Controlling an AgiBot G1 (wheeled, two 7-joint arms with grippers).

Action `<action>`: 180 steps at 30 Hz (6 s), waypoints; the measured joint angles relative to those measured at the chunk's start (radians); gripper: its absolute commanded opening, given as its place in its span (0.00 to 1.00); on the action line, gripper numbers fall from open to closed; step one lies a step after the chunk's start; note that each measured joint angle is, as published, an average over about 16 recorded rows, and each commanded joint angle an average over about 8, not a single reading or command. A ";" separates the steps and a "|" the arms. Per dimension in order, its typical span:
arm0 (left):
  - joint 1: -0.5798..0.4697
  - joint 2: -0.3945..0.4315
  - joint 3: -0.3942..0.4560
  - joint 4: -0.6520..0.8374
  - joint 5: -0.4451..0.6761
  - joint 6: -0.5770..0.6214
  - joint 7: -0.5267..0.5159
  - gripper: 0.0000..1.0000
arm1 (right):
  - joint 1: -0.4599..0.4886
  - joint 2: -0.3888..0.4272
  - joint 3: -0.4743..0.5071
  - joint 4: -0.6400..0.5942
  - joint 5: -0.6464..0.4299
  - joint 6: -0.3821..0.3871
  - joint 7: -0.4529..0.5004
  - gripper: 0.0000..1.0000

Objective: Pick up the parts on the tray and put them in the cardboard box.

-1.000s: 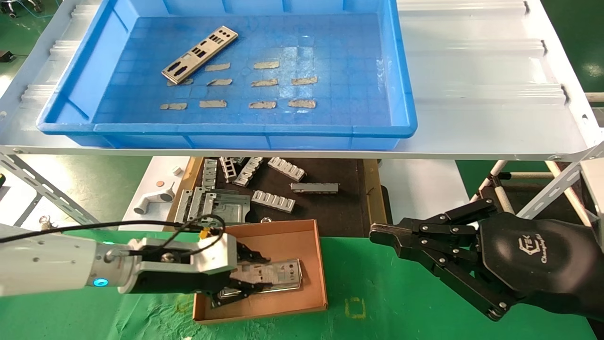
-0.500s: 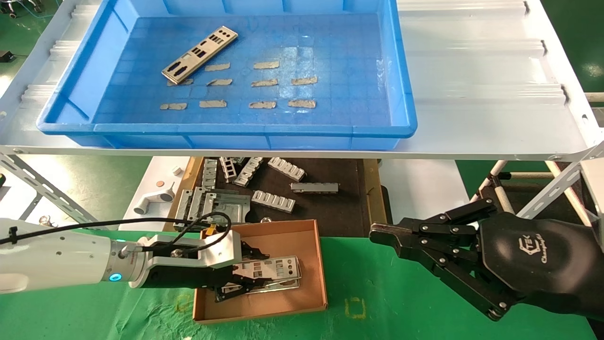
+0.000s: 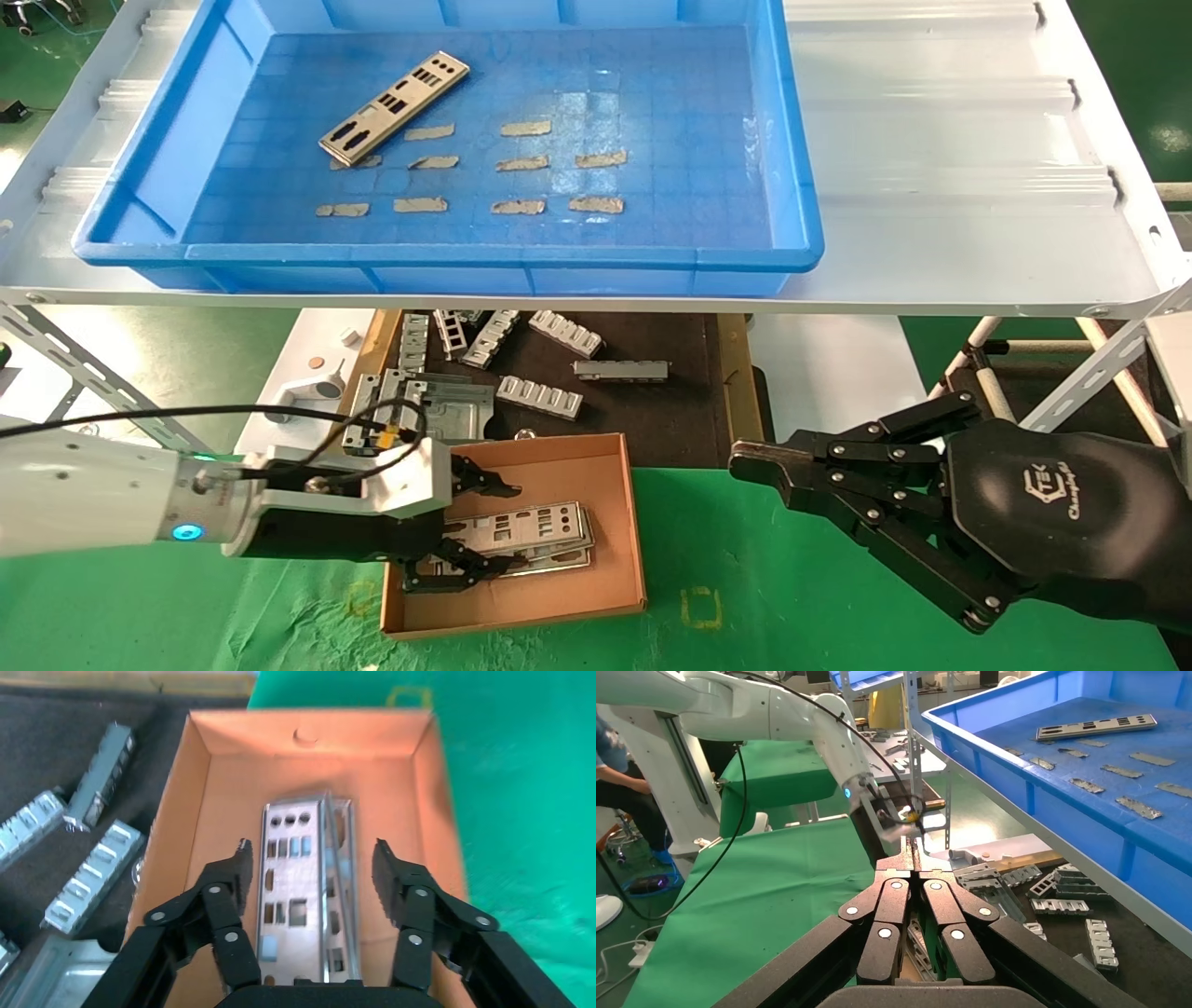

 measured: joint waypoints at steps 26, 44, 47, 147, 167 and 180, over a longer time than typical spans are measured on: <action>0.120 -0.103 -0.239 -0.174 -0.175 0.127 -0.125 1.00 | 0.000 0.000 0.000 0.000 0.000 0.000 0.000 1.00; 0.219 -0.175 -0.423 -0.315 -0.295 0.206 -0.229 1.00 | 0.000 0.000 0.000 0.000 0.000 0.000 0.000 1.00; 0.236 -0.188 -0.454 -0.338 -0.315 0.219 -0.247 1.00 | 0.000 0.000 0.000 0.000 0.000 0.000 0.000 1.00; 0.324 -0.252 -0.617 -0.462 -0.421 0.288 -0.339 1.00 | 0.000 0.000 0.000 0.000 0.000 0.000 0.000 1.00; 0.324 -0.252 -0.617 -0.462 -0.421 0.288 -0.339 1.00 | 0.000 0.000 0.000 0.000 0.000 0.000 0.000 1.00; 0.324 -0.252 -0.617 -0.462 -0.421 0.288 -0.339 1.00 | 0.000 0.000 0.000 0.000 0.000 0.000 0.000 1.00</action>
